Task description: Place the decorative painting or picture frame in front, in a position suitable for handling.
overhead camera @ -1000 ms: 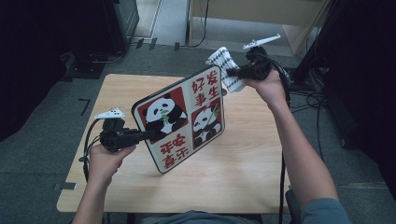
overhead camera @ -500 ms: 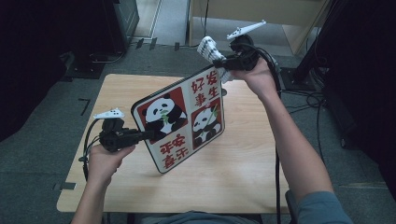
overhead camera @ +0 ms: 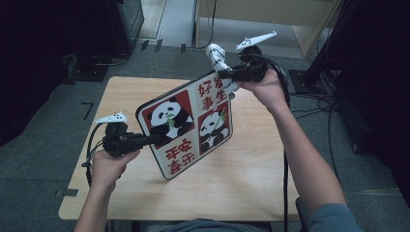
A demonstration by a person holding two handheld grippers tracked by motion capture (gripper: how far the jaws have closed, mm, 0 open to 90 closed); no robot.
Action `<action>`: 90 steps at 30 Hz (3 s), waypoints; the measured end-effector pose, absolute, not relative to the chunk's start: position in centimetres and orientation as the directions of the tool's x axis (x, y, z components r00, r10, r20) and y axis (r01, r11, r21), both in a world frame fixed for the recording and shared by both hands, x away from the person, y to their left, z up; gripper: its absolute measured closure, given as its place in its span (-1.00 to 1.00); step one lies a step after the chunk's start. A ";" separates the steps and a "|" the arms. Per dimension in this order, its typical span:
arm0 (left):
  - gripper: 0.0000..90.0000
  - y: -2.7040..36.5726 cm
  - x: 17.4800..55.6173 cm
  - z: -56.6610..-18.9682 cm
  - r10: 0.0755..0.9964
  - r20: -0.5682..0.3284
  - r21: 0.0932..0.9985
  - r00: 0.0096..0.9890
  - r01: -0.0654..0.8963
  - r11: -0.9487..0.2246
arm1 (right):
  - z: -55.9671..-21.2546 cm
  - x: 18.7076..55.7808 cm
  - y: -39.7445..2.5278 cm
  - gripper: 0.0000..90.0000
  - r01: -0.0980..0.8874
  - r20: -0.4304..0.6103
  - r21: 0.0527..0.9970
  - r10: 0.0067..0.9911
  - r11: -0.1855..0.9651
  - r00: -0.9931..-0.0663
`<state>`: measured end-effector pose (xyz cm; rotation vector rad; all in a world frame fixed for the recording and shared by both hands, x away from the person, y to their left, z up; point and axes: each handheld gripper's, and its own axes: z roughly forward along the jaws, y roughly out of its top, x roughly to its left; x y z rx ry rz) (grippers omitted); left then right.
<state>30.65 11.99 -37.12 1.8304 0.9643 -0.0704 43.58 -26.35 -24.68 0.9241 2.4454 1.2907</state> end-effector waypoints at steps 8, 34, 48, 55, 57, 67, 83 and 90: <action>0.70 12.1 30.7 -37.2 0.569 -0.460 0.755 0.682 0.638 -0.154 | -25.6 43.2 -26.8 0.79 0.432 0.108 0.800 0.609 0.416 -0.786; 0.70 12.0 30.6 -37.1 0.576 -0.447 0.755 0.684 0.634 -0.168 | -28.8 42.4 -27.1 0.77 0.460 0.141 0.766 0.580 0.449 -0.802; 0.69 12.0 30.6 -37.1 0.578 -0.460 0.748 0.674 0.645 -0.157 | -30.6 42.0 -27.3 0.77 0.481 0.166 0.748 0.573 0.457 -0.803; 0.69 12.0 30.6 -37.1 0.583 -0.462 0.746 0.668 0.648 -0.152 | -31.4 41.9 -27.7 0.76 0.491 0.182 0.747 0.573 0.448 -0.799; 0.69 12.0 30.6 -37.1 0.582 -0.463 0.746 0.668 0.648 -0.151 | -31.7 41.9 -27.8 0.76 0.493 0.184 0.747 0.573 0.447 -0.799; 0.68 11.9 30.3 -37.1 0.598 -0.429 0.758 0.677 0.630 -0.169 | -32.3 41.7 -28.0 0.76 0.501 0.196 0.743 0.572 0.444 -0.797; 0.69 12.2 30.5 -37.2 0.569 -0.462 0.747 0.680 0.644 -0.164 | -33.8 41.6 -28.1 0.76 0.521 0.215 0.728 0.573 0.445 -0.791; 0.69 12.2 30.5 -37.3 0.566 -0.462 0.751 0.683 0.640 -0.160 | -34.8 41.4 -28.4 0.76 0.530 0.227 0.726 0.573 0.439 -0.787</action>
